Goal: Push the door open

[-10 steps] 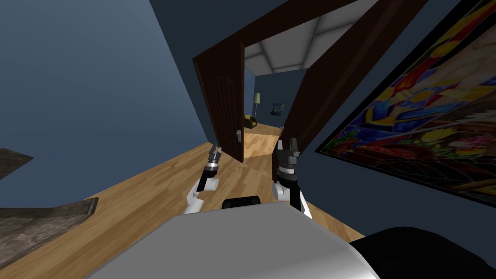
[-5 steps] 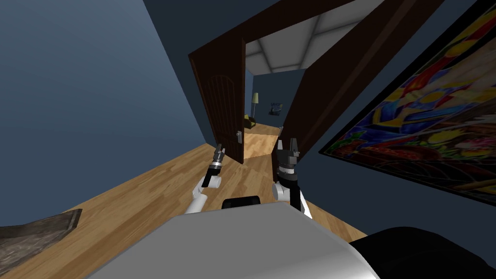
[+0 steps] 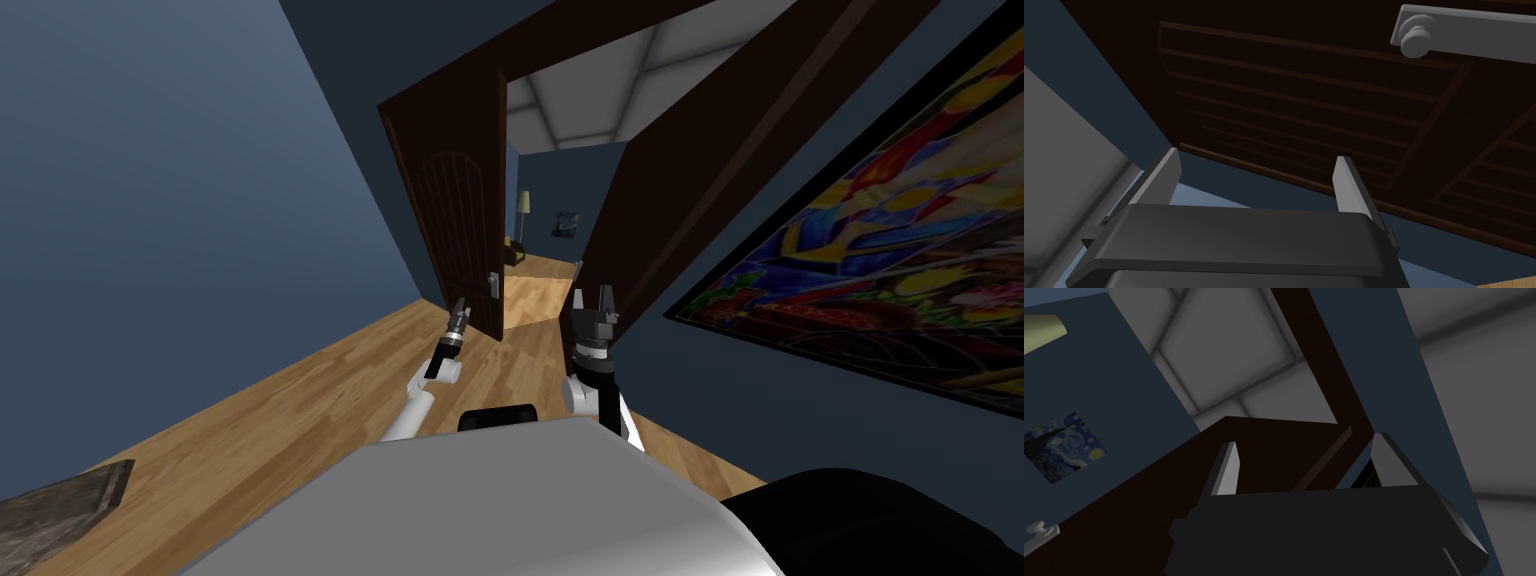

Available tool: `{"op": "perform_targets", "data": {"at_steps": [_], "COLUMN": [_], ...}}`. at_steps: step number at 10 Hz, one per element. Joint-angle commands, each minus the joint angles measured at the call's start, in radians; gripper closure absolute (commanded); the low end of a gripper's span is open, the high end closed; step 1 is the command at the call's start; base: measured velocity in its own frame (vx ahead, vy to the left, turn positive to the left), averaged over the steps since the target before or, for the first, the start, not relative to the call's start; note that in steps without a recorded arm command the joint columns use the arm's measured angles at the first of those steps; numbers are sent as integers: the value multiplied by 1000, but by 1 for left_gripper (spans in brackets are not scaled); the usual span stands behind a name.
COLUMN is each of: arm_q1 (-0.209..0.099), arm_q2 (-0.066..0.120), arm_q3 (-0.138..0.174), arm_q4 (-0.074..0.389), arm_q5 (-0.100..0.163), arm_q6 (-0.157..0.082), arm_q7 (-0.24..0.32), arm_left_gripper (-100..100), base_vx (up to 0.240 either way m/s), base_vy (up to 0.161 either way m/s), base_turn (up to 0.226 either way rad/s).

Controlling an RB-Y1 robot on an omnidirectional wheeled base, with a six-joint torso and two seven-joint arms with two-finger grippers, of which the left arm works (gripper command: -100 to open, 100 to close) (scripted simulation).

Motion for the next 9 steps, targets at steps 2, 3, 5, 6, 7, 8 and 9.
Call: {"op": "perform_targets", "data": {"at_steps": [2,3,5,6,7,8,9], "arm_q1": [-46,-63,-97,-114,-131,-131,-147], "arm_q2": [-8,-10,-14,-15,-17,-17,-20], "arm_q3": [-12,-16,-25,-29,-33,-33,-37], "arm_q4": [73,100,155,182,210,210,235], "arm_q5": [-1,-1,0,0,0,0,0], "arm_q6": [7,9,12,14,16,16,17], "arm_q7": [4,7,13,16,19,19,22], "arm_left_gripper": [-100,-100,-100,-100,-100,-100,-100], "base_vx": [97,83,76,79,76,53,49], "base_vy": [99,82,72,72,87,54,42], "base_turn": [-61,-66,-55,-70,-67,-20,-35]}}
